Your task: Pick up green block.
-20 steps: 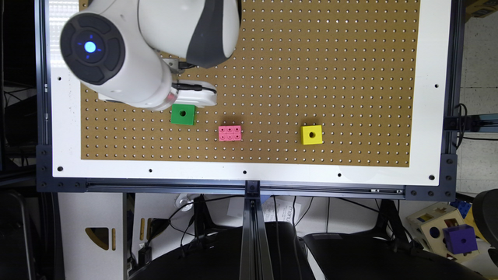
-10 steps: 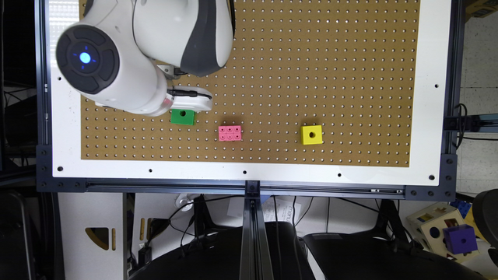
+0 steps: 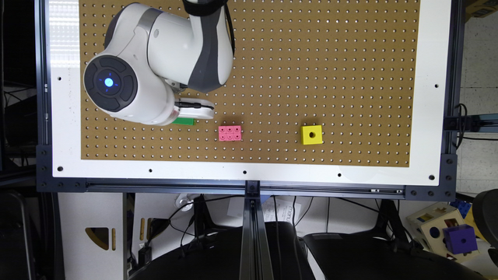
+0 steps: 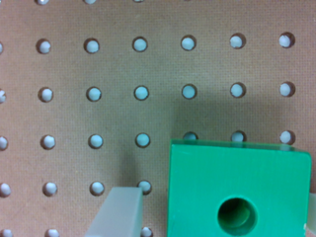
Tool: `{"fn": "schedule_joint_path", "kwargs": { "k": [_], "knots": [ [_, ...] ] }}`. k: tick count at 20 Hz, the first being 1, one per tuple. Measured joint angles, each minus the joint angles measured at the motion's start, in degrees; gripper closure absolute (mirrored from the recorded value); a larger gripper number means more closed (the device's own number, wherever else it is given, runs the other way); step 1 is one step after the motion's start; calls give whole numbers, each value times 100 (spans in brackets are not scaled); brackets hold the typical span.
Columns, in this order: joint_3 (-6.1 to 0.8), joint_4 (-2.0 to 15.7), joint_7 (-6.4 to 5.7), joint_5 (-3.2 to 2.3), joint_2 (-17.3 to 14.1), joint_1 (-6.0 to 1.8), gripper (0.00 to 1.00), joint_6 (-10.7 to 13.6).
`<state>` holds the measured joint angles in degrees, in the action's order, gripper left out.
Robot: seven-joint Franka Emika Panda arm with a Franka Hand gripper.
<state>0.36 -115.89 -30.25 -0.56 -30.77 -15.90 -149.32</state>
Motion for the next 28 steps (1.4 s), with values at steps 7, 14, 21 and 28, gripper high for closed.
{"fn": "schedule_joint_path", "kwargs": {
  "k": [7, 14, 21, 28],
  "knots": [
    [-16, 29, 0, 5, -105, 7, 100, -37],
    [-19, 28, 0, 5, -103, 4, 100, -29],
    [-20, 28, 0, 5, -97, 4, 100, -19],
    [-33, 27, 0, 5, 362, 5, 100, 475]
  ]
}}
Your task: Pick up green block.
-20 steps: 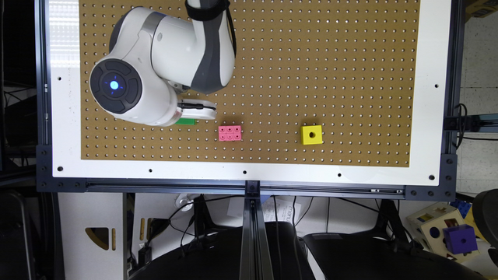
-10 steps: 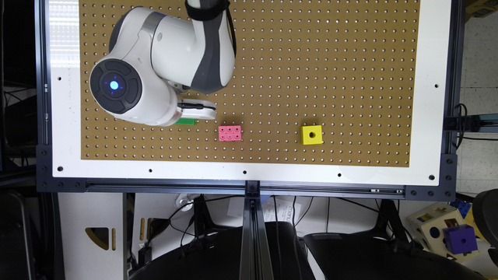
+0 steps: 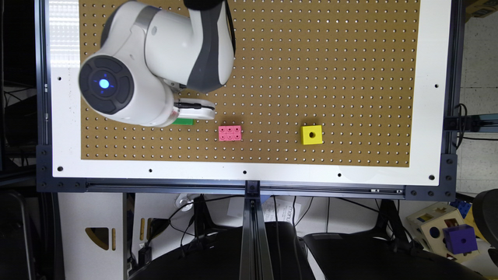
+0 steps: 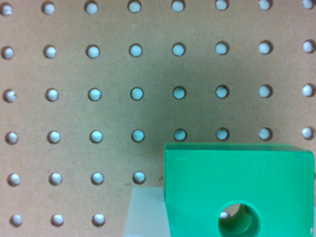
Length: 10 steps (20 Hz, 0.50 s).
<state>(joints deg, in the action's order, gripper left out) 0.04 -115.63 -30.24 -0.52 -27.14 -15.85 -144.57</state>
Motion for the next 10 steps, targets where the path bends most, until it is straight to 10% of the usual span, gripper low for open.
{"fn": "schedule_joint_path", "kwargs": {
  "k": [10],
  "knots": [
    [-19, -3, 0, 0, 884, 0, 100, 870]
  ]
}}
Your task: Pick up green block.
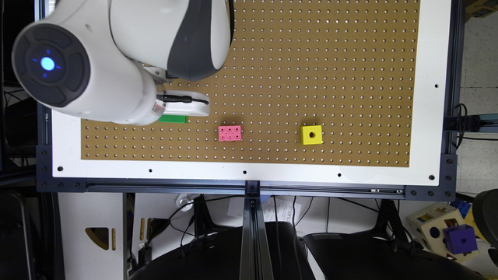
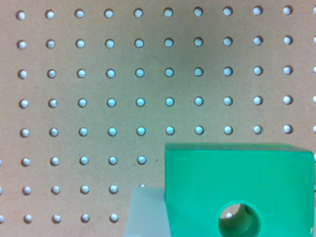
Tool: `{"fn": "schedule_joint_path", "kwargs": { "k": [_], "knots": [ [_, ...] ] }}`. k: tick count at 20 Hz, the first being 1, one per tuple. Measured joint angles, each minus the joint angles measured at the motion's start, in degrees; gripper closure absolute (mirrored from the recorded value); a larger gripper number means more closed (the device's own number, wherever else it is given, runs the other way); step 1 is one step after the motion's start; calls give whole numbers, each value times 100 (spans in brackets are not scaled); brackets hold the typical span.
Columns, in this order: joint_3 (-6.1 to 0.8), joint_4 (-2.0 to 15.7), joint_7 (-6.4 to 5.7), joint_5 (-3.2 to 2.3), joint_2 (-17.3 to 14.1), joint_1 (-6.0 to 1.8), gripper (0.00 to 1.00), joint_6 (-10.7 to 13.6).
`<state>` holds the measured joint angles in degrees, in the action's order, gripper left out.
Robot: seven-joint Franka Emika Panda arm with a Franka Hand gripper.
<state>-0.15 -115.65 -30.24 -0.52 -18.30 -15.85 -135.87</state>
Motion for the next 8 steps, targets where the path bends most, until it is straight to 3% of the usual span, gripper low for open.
{"fn": "schedule_joint_path", "kwargs": {
  "k": [3, 8],
  "knots": [
    [-1, 0, 0, 0, 189, 0, 100, 176],
    [-1, -1, 0, 0, 220, 0, 100, 210]
  ]
}}
